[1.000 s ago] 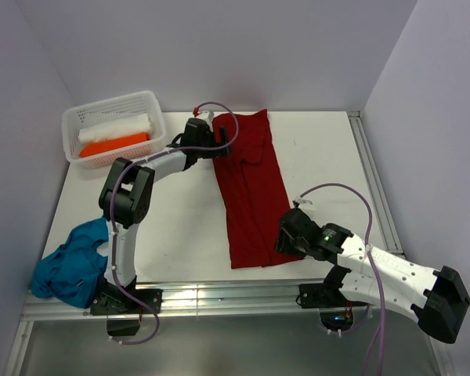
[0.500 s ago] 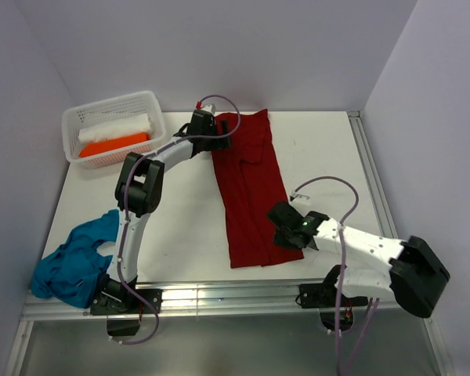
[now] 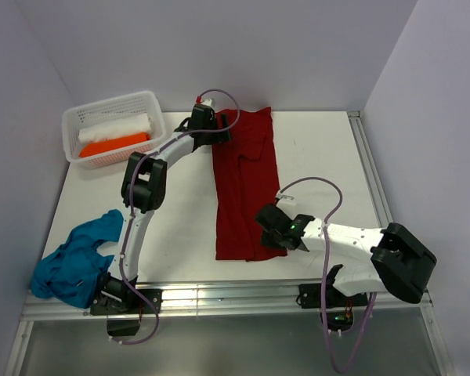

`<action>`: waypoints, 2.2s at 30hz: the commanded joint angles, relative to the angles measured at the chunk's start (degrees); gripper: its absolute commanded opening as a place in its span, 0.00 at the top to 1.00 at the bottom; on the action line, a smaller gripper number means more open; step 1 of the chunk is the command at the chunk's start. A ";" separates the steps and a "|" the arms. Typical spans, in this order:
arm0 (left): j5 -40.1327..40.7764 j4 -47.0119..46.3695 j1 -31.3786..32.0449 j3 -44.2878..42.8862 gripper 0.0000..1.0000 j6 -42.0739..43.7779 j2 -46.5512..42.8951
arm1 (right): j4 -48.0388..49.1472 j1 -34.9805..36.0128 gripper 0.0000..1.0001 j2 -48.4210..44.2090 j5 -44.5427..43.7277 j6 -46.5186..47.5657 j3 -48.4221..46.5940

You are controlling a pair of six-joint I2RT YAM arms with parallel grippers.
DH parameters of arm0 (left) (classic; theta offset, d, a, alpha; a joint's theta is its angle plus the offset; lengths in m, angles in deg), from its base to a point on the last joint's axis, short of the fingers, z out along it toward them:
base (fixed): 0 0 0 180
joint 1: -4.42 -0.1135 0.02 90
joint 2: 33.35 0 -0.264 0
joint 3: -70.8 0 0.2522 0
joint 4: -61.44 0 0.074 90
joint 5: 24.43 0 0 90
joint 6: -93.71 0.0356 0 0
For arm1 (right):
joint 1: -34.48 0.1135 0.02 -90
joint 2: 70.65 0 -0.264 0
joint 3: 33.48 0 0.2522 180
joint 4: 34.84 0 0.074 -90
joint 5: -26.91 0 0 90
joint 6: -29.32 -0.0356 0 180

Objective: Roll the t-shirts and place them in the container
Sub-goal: Fold the tshirt, then roll the tshirt

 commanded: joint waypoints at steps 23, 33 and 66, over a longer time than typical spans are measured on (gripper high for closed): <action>6.77 -18.78 -0.39 46.84 0.00 -3.49 -42.61 | -7.52 7.96 0.37 -12.61 3.35 -4.06 -5.04; 8.11 -4.18 2.85 71.91 0.04 -12.45 -70.99 | -9.99 6.56 0.39 -21.77 3.88 -6.61 4.44; 8.13 0.78 22.54 98.11 0.19 -29.43 -85.87 | -1.02 6.38 1.00 -12.19 5.90 -7.05 8.32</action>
